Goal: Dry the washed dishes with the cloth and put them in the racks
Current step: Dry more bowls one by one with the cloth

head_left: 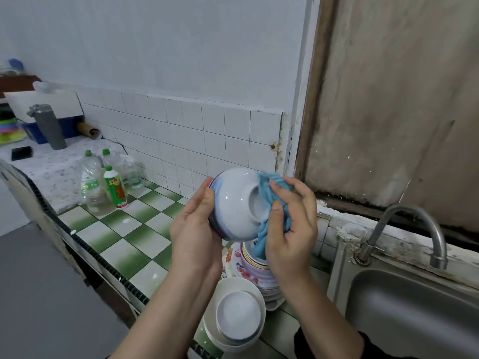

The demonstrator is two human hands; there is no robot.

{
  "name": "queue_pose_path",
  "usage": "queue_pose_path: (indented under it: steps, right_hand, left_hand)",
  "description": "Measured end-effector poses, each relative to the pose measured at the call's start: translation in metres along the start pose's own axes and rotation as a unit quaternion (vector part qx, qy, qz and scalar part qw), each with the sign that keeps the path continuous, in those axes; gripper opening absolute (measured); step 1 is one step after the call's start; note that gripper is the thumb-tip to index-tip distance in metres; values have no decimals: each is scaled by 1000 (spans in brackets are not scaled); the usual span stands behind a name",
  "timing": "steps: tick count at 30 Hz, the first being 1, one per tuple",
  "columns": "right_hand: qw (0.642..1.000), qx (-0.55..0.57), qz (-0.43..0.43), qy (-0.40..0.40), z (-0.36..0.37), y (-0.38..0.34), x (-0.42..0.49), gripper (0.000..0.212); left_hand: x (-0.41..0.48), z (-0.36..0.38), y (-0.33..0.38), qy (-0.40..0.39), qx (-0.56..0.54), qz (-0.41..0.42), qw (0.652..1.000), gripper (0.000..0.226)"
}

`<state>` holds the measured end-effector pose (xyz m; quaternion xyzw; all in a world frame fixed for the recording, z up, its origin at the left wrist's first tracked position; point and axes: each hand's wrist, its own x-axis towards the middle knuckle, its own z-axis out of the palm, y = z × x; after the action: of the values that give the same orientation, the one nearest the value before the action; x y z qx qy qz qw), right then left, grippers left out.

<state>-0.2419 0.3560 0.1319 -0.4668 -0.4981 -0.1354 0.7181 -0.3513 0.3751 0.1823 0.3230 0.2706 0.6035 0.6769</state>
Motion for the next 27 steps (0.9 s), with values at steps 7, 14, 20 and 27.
queue_pose_path:
  steps: [7,14,20,27]
  right_hand:
    - [994,-70,-82,-26,-4,-5,-11,26]
    - [994,-51,-69,-70,-4,-3,-8,25]
    - [992,77,98,27,6,-6,-26,30]
    - [879,259,399,-11,-6,-10,34,26]
  left_hand:
    - [2,-5,-7,2,-22,-33,999,28]
    - [10,-1,2,13,-37,1,999,28]
    - [6,4,-2,-17,-58,-47,997,18]
    - [2,3,1,-82,40,42,995,23]
